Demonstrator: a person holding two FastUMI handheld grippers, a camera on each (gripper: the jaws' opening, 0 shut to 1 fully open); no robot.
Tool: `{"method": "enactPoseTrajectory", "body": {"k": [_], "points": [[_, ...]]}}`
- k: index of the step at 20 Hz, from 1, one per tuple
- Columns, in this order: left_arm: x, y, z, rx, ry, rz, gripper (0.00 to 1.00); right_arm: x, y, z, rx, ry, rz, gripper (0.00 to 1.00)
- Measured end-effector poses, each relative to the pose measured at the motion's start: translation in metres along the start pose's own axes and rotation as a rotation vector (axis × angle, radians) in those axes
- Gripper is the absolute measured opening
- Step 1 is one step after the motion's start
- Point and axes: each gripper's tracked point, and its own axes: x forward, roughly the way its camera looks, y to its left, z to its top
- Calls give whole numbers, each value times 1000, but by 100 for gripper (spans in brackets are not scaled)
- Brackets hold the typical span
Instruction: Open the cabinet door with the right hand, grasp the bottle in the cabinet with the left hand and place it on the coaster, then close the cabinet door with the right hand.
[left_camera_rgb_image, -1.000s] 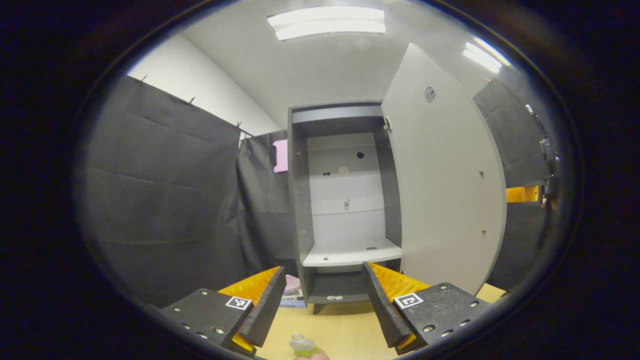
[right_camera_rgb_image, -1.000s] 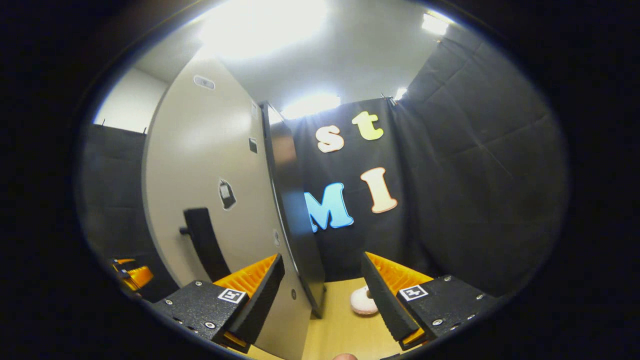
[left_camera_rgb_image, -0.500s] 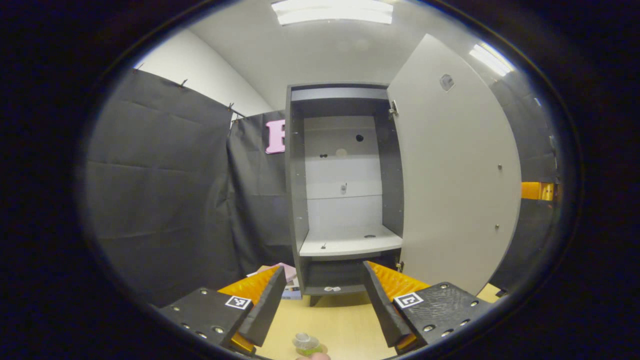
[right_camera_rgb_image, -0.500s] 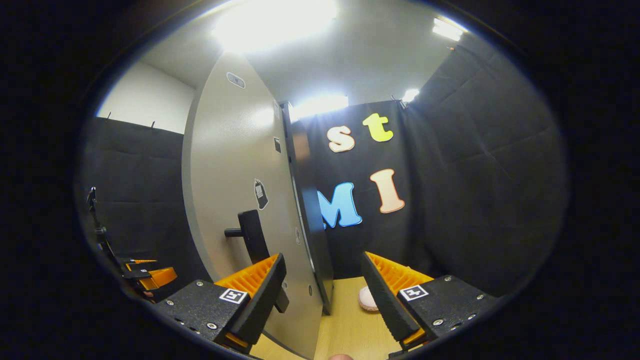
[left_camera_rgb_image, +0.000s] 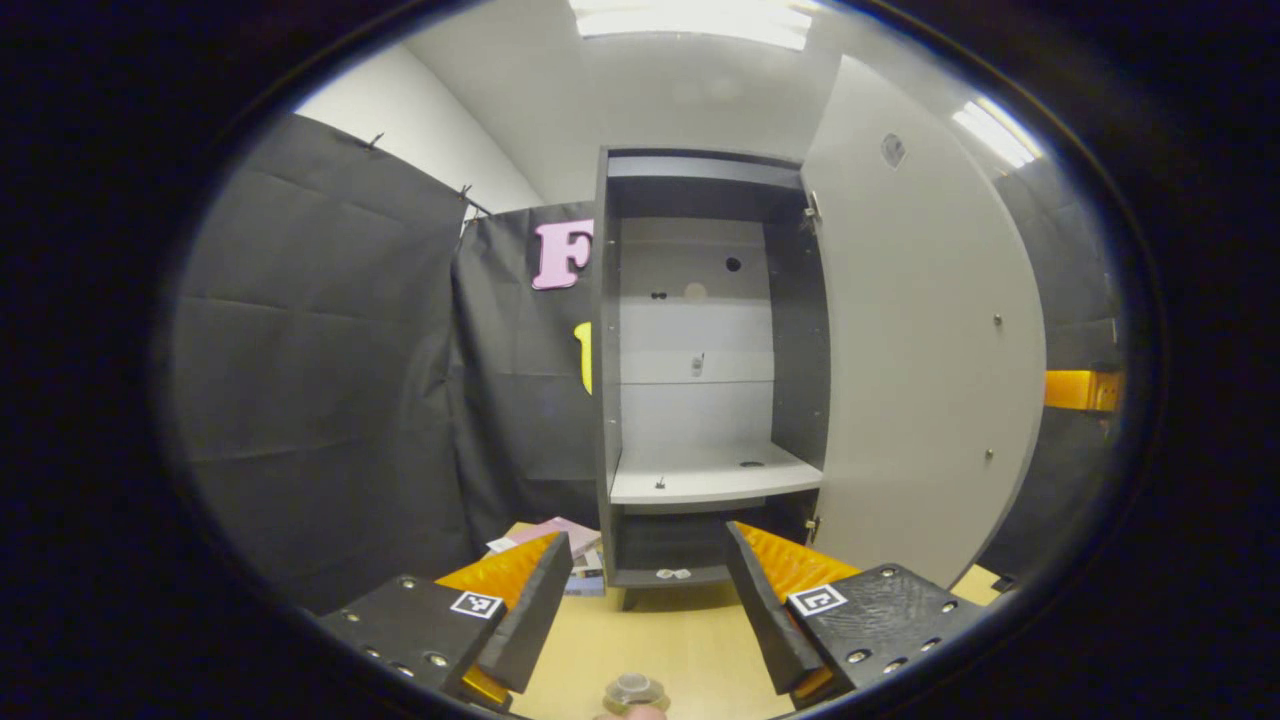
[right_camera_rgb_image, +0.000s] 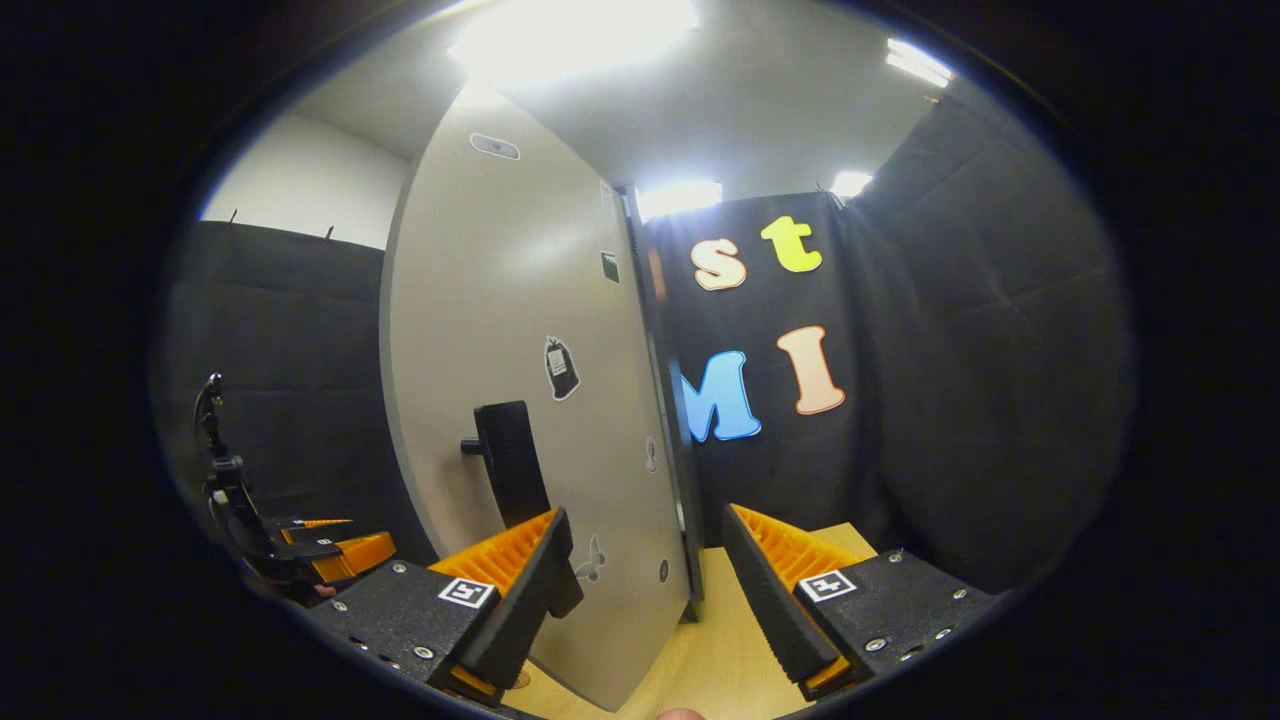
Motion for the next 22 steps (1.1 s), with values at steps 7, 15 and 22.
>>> {"method": "enactPoseTrajectory", "body": {"k": [7,15,22], "points": [[13,28,6,-18,-27,-37,92,24,41,-5,3,-29,-31,95],[21,53,6,15,-30,-57,92,63,84,-13,62,-50,-9,95],[32,64,10,54,-44,-36,92,107,108,-18,99,-41,60,95]]}}
